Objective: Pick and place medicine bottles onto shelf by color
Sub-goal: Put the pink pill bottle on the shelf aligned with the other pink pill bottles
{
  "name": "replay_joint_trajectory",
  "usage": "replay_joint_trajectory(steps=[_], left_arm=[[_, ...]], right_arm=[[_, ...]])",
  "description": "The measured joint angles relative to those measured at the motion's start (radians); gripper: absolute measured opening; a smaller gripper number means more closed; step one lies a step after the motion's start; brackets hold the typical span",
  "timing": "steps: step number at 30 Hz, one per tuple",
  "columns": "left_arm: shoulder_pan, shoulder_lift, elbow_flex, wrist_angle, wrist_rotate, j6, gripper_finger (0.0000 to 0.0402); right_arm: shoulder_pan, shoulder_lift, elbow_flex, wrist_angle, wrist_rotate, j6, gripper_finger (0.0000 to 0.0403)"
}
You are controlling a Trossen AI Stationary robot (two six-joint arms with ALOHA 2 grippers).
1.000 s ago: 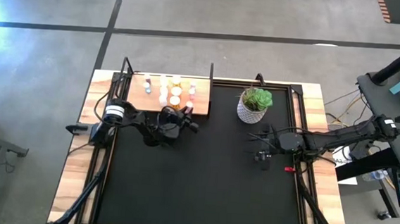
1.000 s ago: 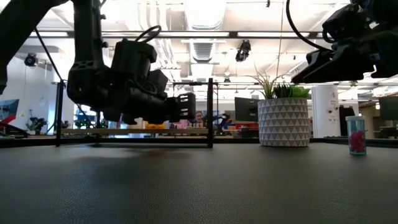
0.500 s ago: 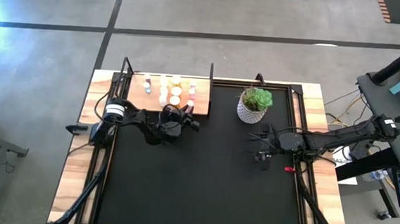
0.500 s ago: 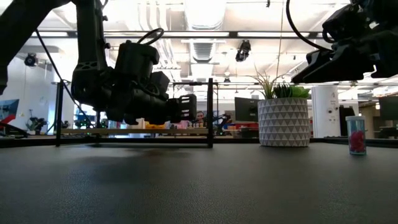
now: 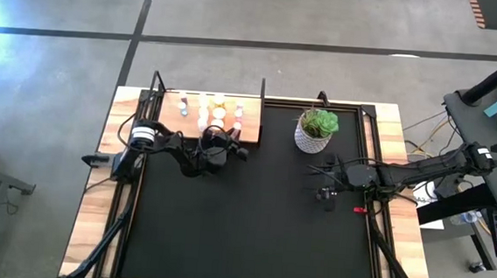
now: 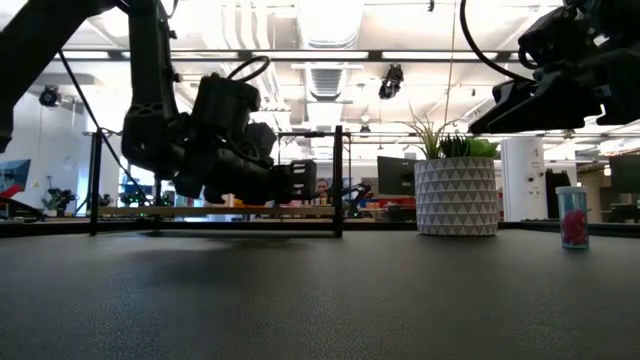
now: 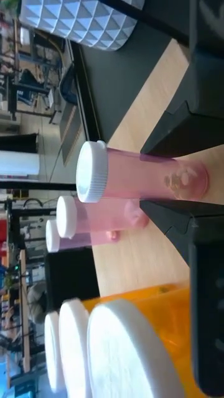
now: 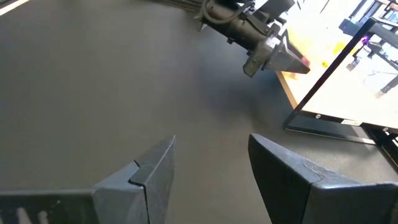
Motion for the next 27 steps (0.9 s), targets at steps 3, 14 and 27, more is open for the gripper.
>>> replay_joint_trajectory(steps=[3,14,27], left_arm=[[0.012,0.000,0.000,0.001,0.028,0.000,0.0087],[0.033,0.005,0.008,0.002,0.042,-0.002,0.0087],[0.041,0.005,0.018,0.000,0.043,0.000,0.0088]], right_arm=[[0.000,0.000,0.000,0.000,0.000,0.000,0.0194],[0.000,0.000,0.000,0.000,0.000,0.000,0.0194],[0.000,0.000,0.000,0.000,0.000,0.000,0.0194]])
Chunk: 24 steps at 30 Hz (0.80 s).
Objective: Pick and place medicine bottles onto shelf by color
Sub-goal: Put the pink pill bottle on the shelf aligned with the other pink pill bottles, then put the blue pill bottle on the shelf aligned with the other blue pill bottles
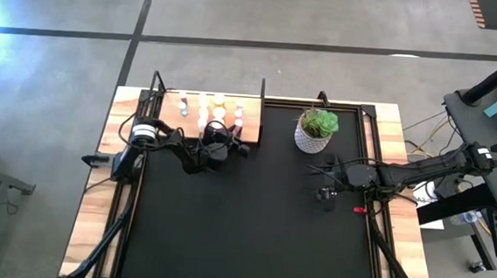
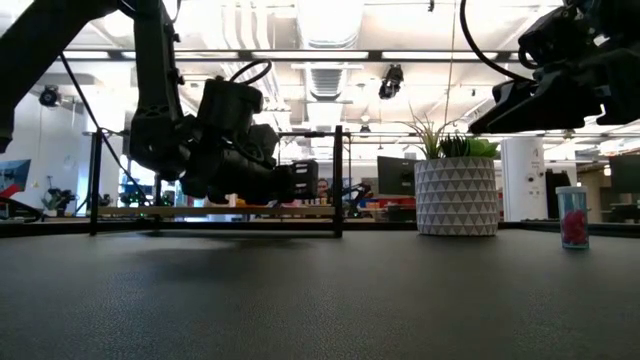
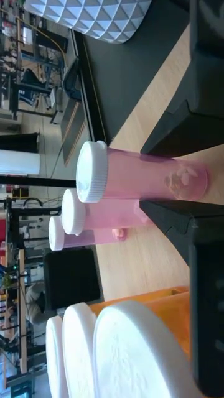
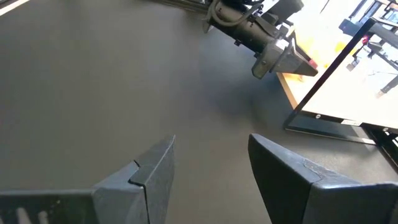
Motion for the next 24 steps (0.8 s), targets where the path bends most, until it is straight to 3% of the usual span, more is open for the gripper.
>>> replay_joint_trajectory(steps=[9,24], left_arm=[[0.002,0.000,0.000,-0.013,0.000,-0.001,0.0130],[0.002,-0.002,0.000,-0.015,-0.001,-0.011,0.0153]], right_arm=[[0.000,0.000,0.000,0.000,0.000,0.000,0.0194],[0.000,0.000,0.000,0.000,0.000,0.000,0.0194]])
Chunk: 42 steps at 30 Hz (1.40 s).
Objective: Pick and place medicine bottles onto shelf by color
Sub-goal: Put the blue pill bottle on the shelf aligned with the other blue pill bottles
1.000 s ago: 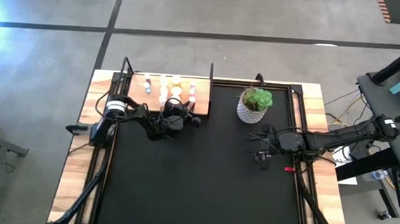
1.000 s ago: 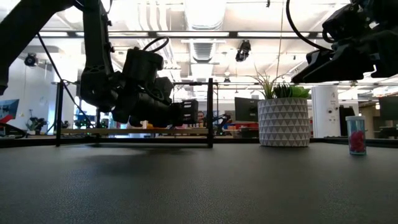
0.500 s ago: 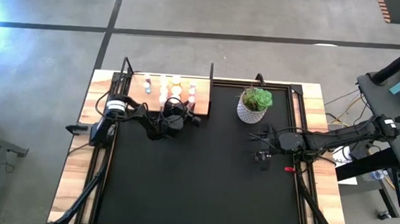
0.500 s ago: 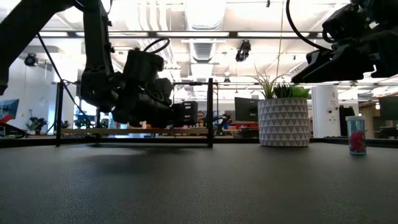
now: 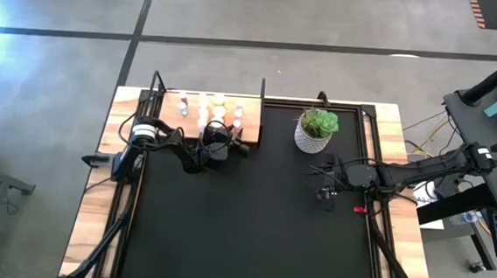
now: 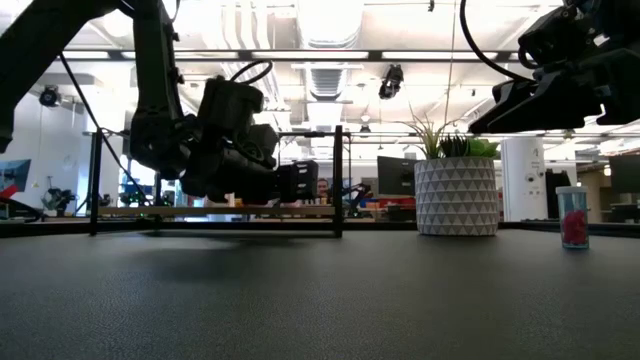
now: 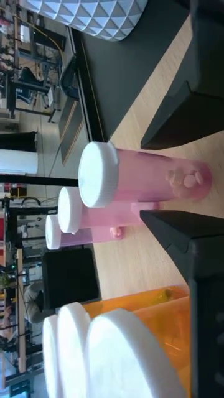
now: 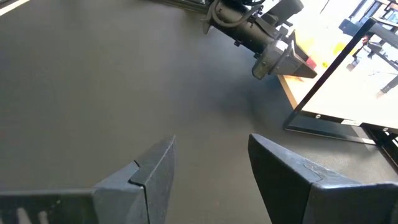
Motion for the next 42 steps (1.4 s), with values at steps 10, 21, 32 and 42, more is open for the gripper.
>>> replay_joint_trajectory(steps=[10,21,32,42], left_arm=[[-0.015,-0.038,0.000,0.000,-0.023,0.021,0.0153],[-0.023,-0.063,-0.001,0.016,-0.043,0.056,0.0193],[-0.065,-0.173,-0.001,0.175,-0.043,0.345,0.0199],[-0.209,-0.292,0.000,0.174,0.074,0.487,0.0199]], right_arm=[[0.000,0.000,0.000,0.000,0.000,0.000,0.0194],[0.000,0.000,0.000,0.000,0.000,0.000,0.0194],[0.000,0.000,0.000,0.000,0.000,0.000,0.0194],[0.000,0.000,0.000,0.000,0.000,0.000,0.0194]])
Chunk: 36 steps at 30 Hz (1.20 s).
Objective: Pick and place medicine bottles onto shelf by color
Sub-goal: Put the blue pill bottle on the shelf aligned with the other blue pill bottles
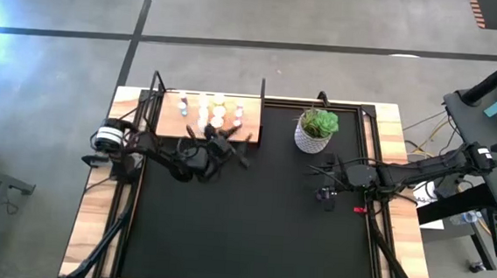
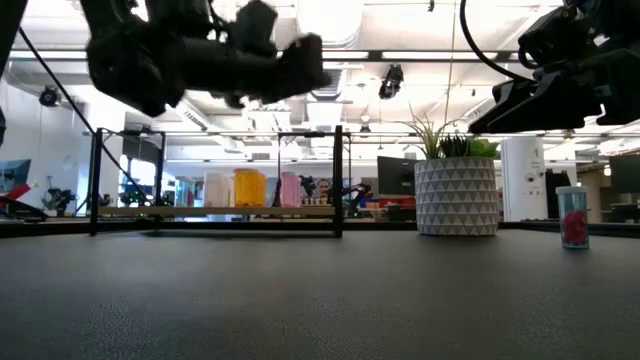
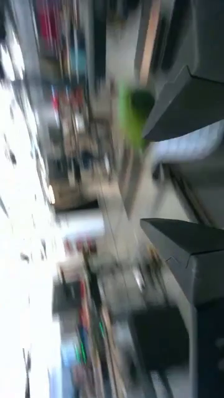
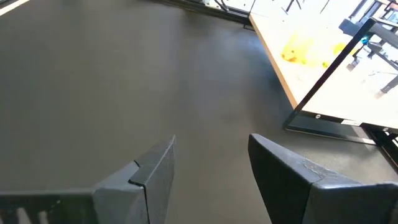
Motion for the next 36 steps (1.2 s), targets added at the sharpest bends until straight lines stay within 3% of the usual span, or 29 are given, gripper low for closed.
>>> replay_joint_trajectory(steps=[5,8,19,24,36], left_arm=[[-0.101,0.002,0.000,-0.046,0.243,-0.003,0.0199],[-0.158,0.003,0.000,-0.108,0.328,-0.036,0.0199],[-0.265,0.004,0.000,-0.214,0.363,-0.241,0.0199],[-0.316,0.004,0.000,-0.219,0.433,-0.264,0.0199],[-0.449,0.002,0.000,-0.217,0.438,-0.264,0.0199]], right_arm=[[0.000,0.000,0.000,0.000,0.000,0.000,0.0194],[0.000,0.000,0.000,0.000,0.000,0.000,0.0194],[0.000,0.000,0.000,0.000,0.000,0.000,0.0194],[0.000,0.000,0.000,0.000,0.000,0.000,0.0194],[0.000,0.000,0.000,0.009,0.004,0.000,0.0194]])
